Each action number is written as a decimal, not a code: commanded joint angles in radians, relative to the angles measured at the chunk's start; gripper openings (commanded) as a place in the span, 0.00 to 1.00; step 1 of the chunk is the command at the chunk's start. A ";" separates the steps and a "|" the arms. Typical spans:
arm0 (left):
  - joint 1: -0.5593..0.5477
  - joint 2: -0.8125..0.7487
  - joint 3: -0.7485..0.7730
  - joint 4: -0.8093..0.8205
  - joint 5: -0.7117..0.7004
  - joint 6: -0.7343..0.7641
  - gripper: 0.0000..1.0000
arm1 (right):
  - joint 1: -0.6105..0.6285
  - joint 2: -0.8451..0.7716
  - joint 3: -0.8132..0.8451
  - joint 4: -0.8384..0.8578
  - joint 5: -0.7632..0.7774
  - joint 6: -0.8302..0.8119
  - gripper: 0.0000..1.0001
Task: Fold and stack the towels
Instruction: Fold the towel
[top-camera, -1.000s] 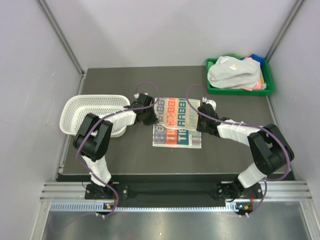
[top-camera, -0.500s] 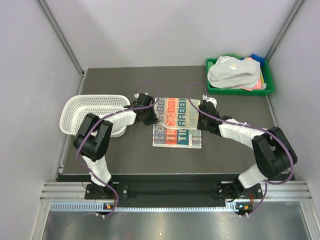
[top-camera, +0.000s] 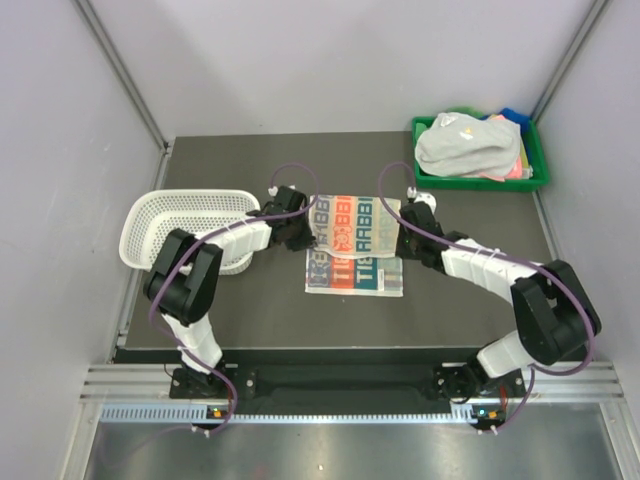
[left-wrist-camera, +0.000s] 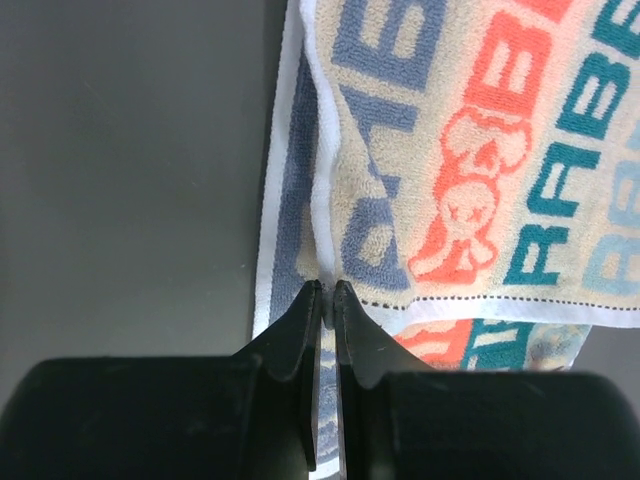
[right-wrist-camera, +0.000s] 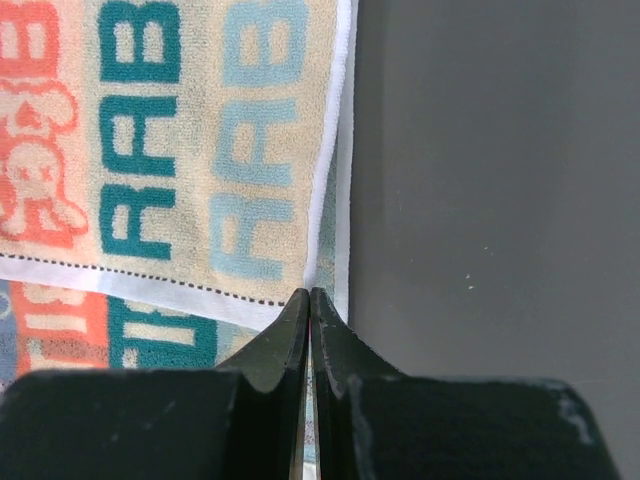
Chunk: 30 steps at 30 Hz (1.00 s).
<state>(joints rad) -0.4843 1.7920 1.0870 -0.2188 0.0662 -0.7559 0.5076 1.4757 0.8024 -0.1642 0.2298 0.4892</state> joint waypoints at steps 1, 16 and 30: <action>-0.013 -0.072 0.010 -0.010 -0.006 0.007 0.00 | -0.003 -0.061 0.014 -0.001 0.028 -0.015 0.00; -0.039 -0.157 -0.070 -0.030 -0.037 -0.020 0.00 | -0.003 -0.143 -0.060 -0.009 0.017 -0.008 0.00; -0.063 -0.240 -0.140 -0.042 -0.059 -0.031 0.00 | 0.003 -0.244 -0.135 -0.023 -0.010 0.009 0.00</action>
<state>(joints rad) -0.5411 1.5936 0.9665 -0.2626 0.0311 -0.7811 0.5076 1.2755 0.6785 -0.1894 0.2195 0.4915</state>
